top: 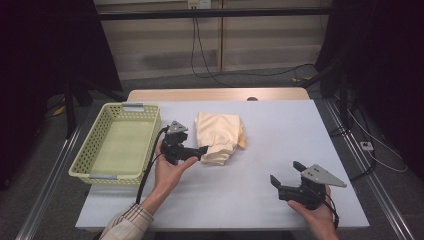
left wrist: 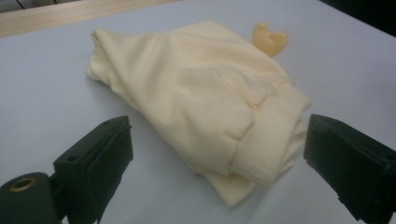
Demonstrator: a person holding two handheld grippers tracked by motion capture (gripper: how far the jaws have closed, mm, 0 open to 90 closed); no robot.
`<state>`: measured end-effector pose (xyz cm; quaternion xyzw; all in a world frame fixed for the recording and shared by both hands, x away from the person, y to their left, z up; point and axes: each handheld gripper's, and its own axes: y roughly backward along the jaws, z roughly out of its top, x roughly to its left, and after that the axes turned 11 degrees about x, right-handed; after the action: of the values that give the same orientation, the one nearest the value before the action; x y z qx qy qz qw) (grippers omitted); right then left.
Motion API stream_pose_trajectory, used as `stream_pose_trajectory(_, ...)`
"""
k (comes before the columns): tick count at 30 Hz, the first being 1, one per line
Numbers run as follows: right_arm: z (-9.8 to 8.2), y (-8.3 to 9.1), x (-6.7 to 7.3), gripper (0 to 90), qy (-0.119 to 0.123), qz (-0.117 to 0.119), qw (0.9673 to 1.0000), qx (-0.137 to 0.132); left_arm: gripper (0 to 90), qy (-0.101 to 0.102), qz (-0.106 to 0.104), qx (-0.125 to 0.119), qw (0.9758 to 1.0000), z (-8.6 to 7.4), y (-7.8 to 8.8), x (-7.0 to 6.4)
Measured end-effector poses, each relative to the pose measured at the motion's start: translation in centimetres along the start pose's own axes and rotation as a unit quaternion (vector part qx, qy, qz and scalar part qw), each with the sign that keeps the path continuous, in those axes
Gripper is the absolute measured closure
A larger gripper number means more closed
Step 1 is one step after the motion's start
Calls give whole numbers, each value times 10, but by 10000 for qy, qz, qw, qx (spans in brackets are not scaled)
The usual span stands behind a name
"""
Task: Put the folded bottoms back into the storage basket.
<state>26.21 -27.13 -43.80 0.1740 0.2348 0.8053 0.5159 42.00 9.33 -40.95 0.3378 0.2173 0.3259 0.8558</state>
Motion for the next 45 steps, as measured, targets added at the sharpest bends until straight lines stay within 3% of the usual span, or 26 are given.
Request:
stream_pose_trajectory(8,0,0,-1,77,-2,8,10000,-6,92,19,-34,139,9999,15,-9,3)
stream_pose_trajectory(17,0,-1,-1,81,-13,28,10000,21,98,333,-43,180,9993,28,-18,20)
stream_pose_trajectory(23,0,-2,-2,81,-36,75,9999,97,110,534,-59,333,9980,37,-32,32)
stream_pose_trajectory(27,0,-1,-1,79,-22,77,9999,86,134,573,76,383,9976,43,-40,39)
stream_pose_trajectory(32,-1,-1,-2,79,-26,77,9999,89,169,592,33,379,9975,41,-51,44)
stream_pose_trajectory(35,-1,-1,-2,79,-30,81,9999,97,169,572,-7,510,9971,38,-58,44)
stream_pose_trajectory(37,-1,-1,-2,79,-23,80,9999,100,184,564,28,585,9967,37,-60,45)
stream_pose_trajectory(42,-1,-1,-1,80,-9,86,9999,93,248,749,102,311,9967,40,-58,50)
stream_pose_trajectory(44,-1,-2,-1,80,-8,88,9999,103,255,724,277,413,9961,39,-61,53)
stream_pose_trajectory(45,-1,-2,-1,80,-7,95,9999,111,253,775,226,500,9955,37,-63,54)
